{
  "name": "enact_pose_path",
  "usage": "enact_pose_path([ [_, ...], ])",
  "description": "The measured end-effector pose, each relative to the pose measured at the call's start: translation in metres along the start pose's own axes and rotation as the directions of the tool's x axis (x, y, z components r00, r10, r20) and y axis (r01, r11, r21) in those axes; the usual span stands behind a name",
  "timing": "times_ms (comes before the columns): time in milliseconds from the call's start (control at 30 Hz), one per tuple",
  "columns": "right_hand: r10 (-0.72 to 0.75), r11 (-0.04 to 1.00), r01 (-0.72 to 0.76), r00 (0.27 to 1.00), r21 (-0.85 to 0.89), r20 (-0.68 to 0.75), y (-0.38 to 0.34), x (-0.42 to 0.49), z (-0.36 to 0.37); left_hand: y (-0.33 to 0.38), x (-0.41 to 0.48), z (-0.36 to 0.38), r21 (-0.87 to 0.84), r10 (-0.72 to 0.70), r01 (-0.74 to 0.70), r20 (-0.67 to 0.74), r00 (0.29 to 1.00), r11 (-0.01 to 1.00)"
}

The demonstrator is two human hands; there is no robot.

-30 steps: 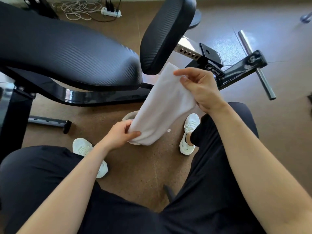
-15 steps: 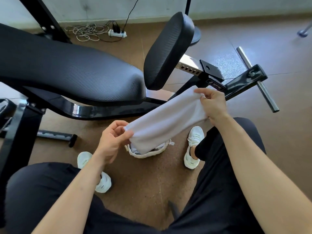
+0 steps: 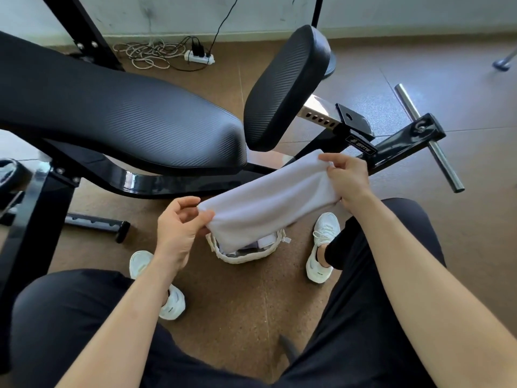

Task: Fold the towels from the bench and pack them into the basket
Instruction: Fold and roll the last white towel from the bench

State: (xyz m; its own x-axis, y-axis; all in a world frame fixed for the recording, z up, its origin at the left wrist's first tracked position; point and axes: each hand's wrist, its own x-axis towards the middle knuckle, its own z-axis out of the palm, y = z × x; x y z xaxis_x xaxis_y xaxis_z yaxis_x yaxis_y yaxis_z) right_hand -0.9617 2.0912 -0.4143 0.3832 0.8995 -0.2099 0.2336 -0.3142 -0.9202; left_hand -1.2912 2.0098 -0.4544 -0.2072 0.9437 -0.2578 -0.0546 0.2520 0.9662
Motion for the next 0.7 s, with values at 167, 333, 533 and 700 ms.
enact_pose_path([
  [167,-0.179,0.984,0.179,0.984,0.017,0.015,0.0,-0.001,0.002,-0.008,0.005,-0.001,0.125,-0.034,0.038,-0.037,0.999,0.991],
  [333,-0.265,0.964,0.264,0.964,0.029,0.036,0.002,0.0,0.0,-0.007,0.01,-0.001,0.123,-0.048,0.055,-0.061,0.997,0.991],
  [533,-0.266,0.933,0.297,0.95,-0.204,0.164,0.006,0.0,-0.002,-0.004,0.014,-0.001,0.124,-0.05,0.057,-0.063,0.997,0.991],
  [700,-0.305,0.861,0.39,0.91,-0.328,0.281,0.003,-0.007,0.002,-0.004,0.013,-0.005,0.102,-0.098,0.1,-0.02,0.995,0.99],
])
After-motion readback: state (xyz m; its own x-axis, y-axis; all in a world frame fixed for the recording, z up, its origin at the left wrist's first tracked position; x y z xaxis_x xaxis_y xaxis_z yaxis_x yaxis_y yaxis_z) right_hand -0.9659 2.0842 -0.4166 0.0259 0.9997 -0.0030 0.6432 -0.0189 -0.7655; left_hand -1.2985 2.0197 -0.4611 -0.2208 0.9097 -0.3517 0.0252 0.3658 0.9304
